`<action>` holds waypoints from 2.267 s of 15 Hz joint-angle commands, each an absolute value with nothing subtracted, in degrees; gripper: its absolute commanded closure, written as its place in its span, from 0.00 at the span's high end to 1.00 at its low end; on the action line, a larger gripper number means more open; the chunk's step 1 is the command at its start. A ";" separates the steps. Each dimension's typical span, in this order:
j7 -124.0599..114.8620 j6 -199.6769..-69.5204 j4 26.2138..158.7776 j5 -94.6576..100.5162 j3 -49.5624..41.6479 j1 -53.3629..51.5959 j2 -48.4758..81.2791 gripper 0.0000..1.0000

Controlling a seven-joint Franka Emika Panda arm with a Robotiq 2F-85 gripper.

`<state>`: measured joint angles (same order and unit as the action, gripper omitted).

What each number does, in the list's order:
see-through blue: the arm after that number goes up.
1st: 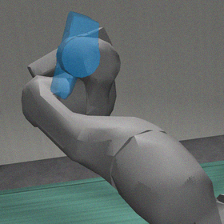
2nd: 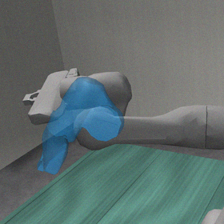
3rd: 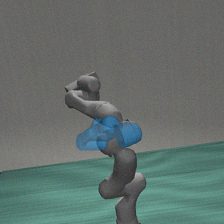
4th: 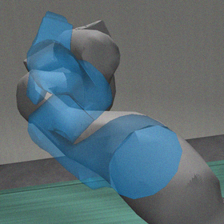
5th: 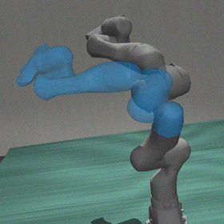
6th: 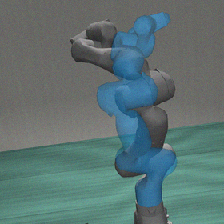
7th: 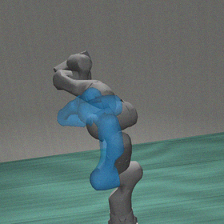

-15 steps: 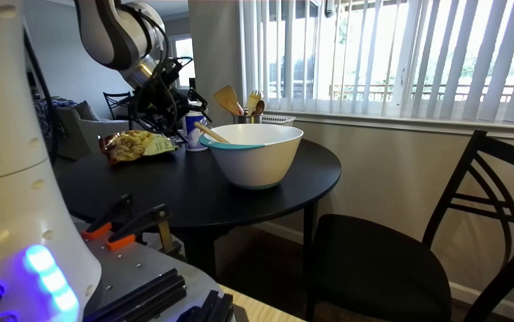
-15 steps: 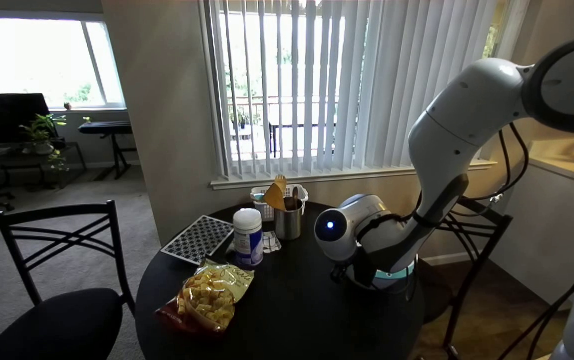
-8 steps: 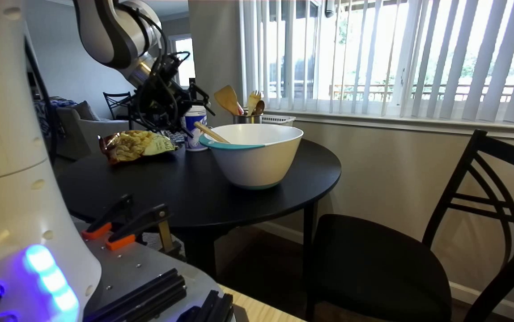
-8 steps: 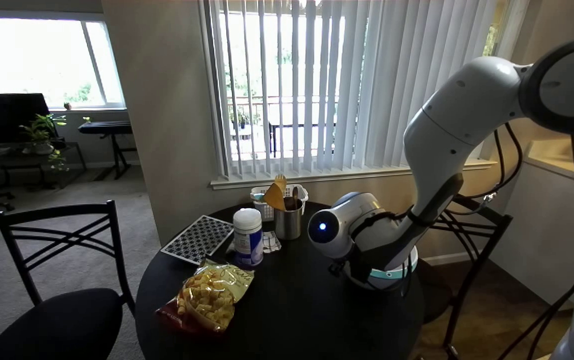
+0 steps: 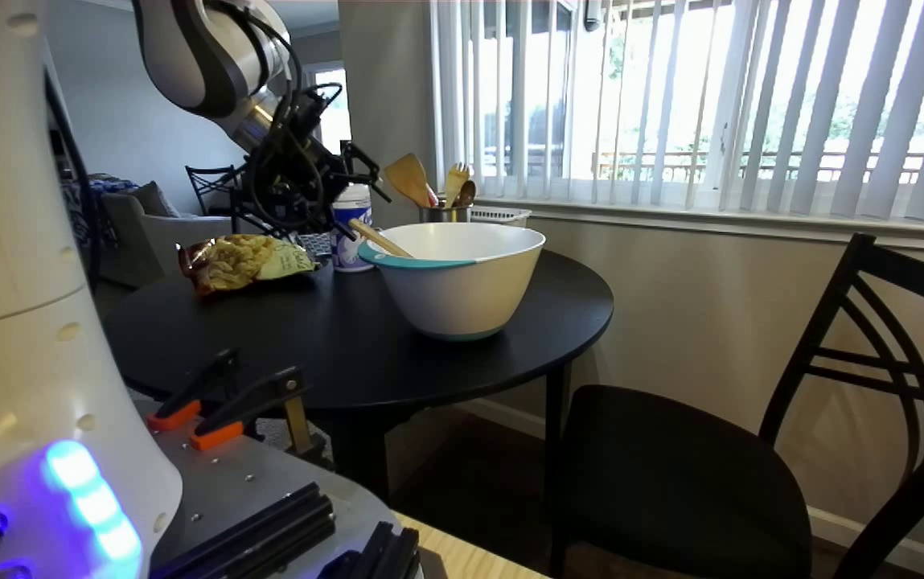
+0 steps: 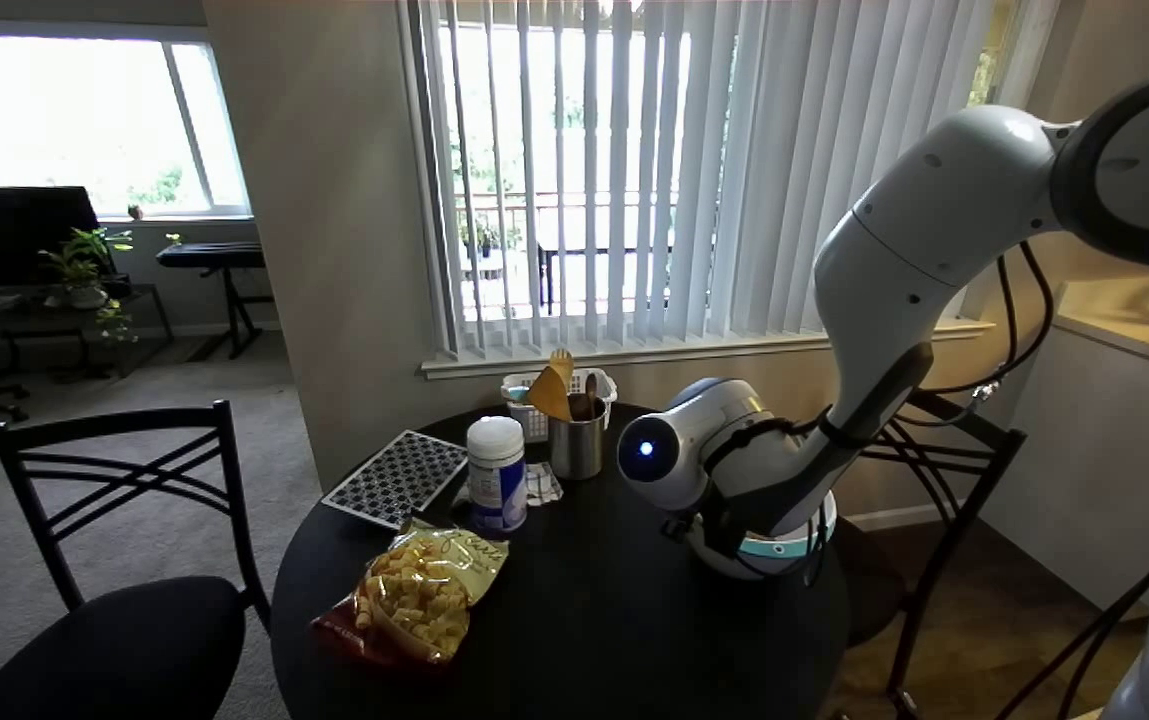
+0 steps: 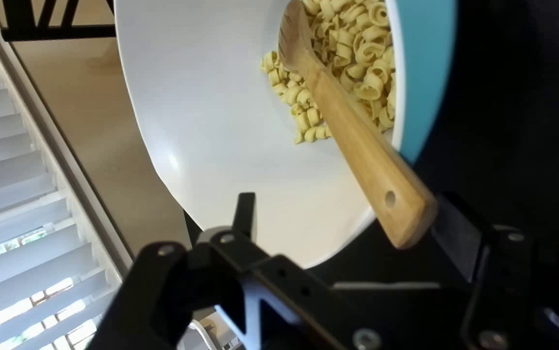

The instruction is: Use the cooking stick to stir the contents of the white bowl

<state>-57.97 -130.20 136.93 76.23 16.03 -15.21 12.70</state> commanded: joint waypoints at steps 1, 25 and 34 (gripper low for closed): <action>-58.22 -129.42 139.48 75.29 16.06 -15.74 9.30 0.60; -32.26 -149.46 145.90 51.46 6.96 -8.43 -7.83 0.05; 5.64 -154.58 146.63 11.70 -1.12 -9.40 -6.78 0.04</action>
<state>-3.77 -156.13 145.26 22.83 -2.72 -10.25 -5.97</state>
